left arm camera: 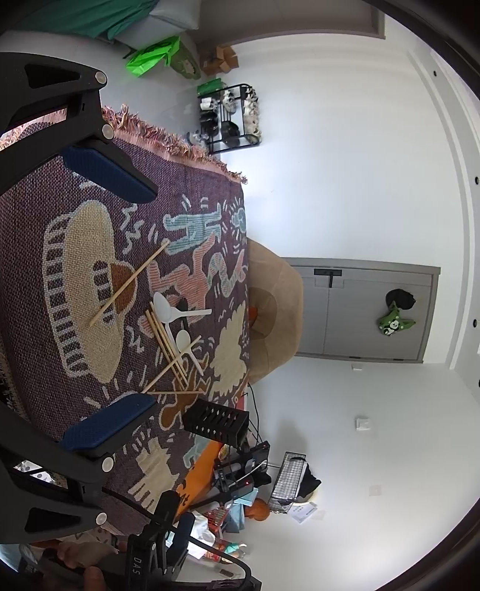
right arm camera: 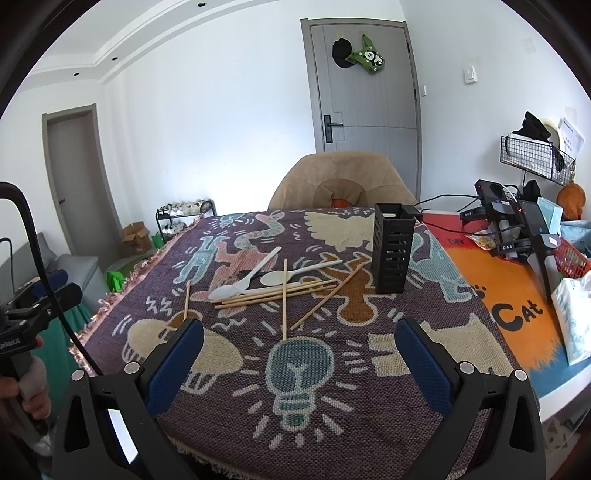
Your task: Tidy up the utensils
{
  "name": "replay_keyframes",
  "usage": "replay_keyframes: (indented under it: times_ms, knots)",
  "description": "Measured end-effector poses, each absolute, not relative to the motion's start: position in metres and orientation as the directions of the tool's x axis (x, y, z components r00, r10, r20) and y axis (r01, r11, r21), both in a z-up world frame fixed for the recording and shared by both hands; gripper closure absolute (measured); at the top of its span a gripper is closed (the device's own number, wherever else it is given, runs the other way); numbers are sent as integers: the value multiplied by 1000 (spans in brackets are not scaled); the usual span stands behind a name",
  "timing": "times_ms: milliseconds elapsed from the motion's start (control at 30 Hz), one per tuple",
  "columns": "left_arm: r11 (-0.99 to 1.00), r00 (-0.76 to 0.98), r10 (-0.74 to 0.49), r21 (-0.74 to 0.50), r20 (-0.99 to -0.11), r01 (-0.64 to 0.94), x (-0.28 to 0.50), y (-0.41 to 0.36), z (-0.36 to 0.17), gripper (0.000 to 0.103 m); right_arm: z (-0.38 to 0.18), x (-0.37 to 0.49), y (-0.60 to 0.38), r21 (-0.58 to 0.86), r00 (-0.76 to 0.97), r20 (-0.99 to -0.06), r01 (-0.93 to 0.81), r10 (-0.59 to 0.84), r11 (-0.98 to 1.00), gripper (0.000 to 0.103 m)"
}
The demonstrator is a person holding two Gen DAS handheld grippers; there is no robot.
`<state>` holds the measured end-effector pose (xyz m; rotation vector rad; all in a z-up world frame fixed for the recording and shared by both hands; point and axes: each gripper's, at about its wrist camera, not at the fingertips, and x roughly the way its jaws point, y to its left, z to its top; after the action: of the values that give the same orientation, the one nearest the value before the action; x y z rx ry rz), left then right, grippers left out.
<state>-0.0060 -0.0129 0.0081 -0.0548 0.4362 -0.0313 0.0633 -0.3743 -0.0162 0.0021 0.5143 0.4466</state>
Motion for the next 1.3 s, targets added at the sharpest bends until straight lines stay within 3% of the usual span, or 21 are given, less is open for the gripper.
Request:
replay_keyframes:
  times_ms: [700, 1033, 1100, 1300]
  knots:
    - [999, 906, -28, -51, -422, 7, -7, -11, 5, 0, -19, 65, -374, 111, 772, -480, -418, 417, 902, 0]
    - [998, 866, -43, -63, -499, 13, 12, -8, -27, 1, -38, 81, -378, 161, 730, -511, -437, 454, 885, 0]
    - [998, 856, -51, -64, -515, 21, 15, -8, -35, 3, -44, 85, -378, 167, 718, -523, -441, 458, 882, 0]
    - [994, 789, -98, -105, -607, 43, 37, -7, -65, 29, -63, 100, -383, 196, 700, -549, -425, 458, 884, 4]
